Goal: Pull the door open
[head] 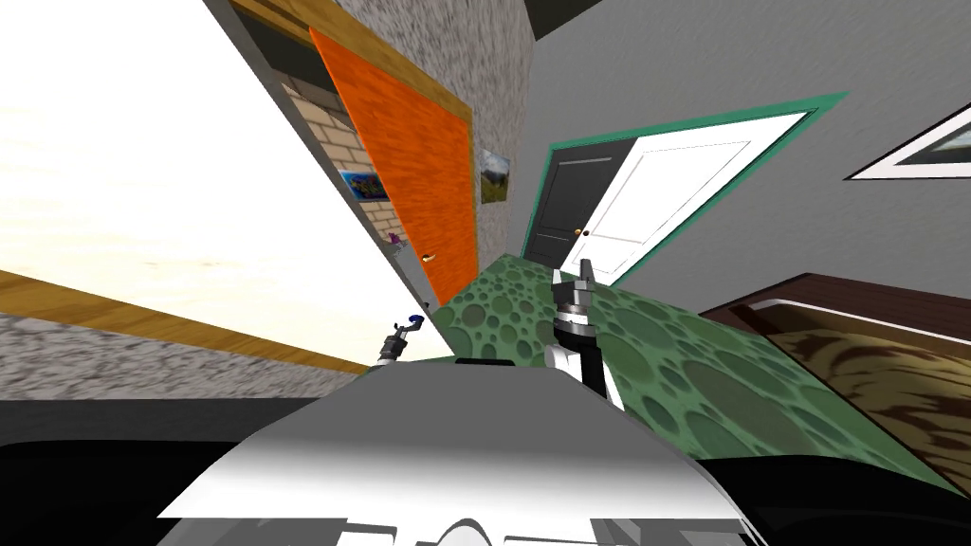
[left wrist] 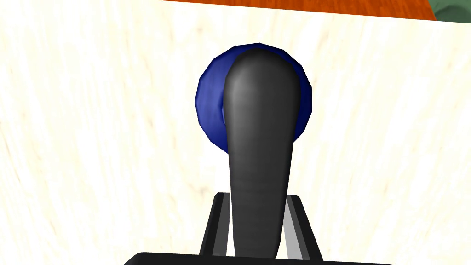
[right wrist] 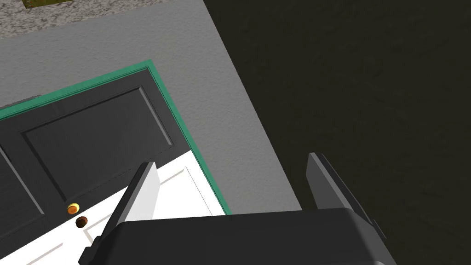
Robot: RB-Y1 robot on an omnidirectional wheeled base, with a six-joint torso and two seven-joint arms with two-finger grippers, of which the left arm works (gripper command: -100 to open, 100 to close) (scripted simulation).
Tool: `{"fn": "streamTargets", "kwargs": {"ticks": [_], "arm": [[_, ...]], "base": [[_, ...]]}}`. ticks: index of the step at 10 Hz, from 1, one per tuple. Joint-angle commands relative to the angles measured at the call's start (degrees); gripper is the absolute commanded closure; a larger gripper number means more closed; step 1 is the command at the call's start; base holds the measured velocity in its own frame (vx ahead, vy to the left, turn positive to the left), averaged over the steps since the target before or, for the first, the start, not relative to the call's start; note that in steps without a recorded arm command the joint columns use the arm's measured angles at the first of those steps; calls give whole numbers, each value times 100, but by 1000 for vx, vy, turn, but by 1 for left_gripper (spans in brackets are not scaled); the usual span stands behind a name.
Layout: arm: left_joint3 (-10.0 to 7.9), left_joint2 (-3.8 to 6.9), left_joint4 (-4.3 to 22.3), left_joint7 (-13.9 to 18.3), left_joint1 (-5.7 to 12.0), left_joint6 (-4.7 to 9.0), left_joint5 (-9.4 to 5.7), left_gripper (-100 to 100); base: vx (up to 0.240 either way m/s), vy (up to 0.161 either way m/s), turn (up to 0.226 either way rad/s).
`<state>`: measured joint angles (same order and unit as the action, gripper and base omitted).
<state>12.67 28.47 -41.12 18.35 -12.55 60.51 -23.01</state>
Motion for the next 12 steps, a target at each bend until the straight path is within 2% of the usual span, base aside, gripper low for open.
{"fn": "streamTargets", "kwargs": {"ticks": [1, 2, 5, 6, 7, 8, 12], "arm": [[123, -1, 96, 72, -37, 195, 29, 100], [192, 39, 114, 118, -106, 320, 29, 100], [335, 122, 152, 212, -249, 580, 28, 100], [368, 141, 160, 234, -282, 639, 28, 100], [310, 153, 261, 227, -213, 597, 10, 100], [401, 163, 321, 242, -309, 793, 63, 100], [587, 189, 386, 250, -514, 1195, 176, 100]], "base": [[-171, 52, -98], [-156, 30, -134], [-167, 29, -127], [-162, 47, -103], [-72, 21, -12], [-17, 4, 22], [-5, 5, 16]]}}
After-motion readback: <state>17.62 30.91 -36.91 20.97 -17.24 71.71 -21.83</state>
